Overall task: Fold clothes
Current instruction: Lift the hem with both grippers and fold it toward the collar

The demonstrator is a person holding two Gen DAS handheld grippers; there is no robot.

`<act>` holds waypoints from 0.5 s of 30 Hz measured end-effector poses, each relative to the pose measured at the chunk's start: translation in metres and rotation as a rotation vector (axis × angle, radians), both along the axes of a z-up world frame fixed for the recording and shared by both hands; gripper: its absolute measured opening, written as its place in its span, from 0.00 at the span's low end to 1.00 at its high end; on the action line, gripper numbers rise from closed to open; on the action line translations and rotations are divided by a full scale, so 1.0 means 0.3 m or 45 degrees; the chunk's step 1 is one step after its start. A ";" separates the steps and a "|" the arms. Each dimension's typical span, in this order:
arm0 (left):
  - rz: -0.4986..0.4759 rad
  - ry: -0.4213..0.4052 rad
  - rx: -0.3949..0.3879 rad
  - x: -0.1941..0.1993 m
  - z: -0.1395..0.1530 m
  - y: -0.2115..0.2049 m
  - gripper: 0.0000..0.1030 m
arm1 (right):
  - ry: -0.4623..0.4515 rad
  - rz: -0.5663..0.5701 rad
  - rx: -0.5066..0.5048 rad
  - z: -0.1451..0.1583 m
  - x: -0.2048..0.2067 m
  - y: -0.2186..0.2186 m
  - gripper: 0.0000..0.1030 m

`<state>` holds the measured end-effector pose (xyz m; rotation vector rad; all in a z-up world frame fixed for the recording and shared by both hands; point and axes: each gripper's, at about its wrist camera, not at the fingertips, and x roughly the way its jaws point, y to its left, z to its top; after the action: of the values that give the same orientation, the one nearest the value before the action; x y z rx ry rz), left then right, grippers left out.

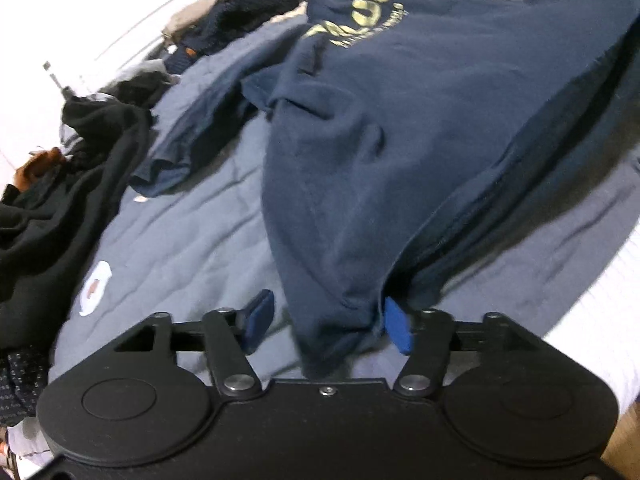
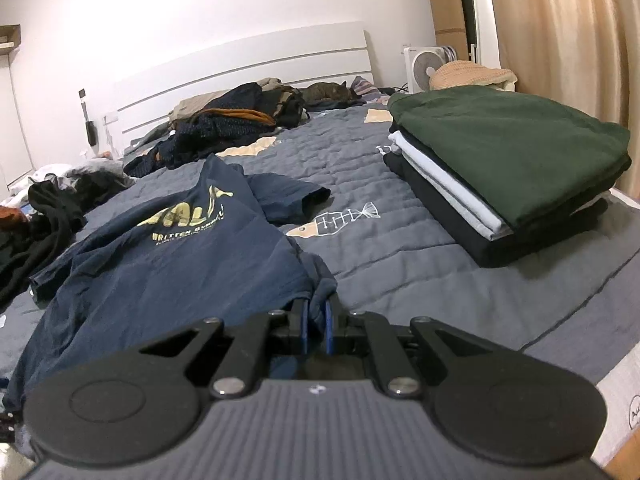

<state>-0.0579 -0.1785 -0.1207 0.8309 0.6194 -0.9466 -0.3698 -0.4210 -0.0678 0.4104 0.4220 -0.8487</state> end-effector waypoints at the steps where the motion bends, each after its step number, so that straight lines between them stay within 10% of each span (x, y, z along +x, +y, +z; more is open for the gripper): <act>1: -0.014 0.013 -0.008 -0.005 0.004 0.003 0.19 | -0.005 0.001 0.002 0.003 -0.002 0.000 0.08; 15: 0.044 0.220 -0.428 0.092 0.469 0.243 0.10 | 0.017 0.122 -0.049 0.217 -0.042 0.082 0.06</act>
<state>-0.0304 -0.1058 0.0201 0.4417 0.5994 -1.0625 -0.3823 -0.3964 -0.0028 0.3462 0.4339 -0.7661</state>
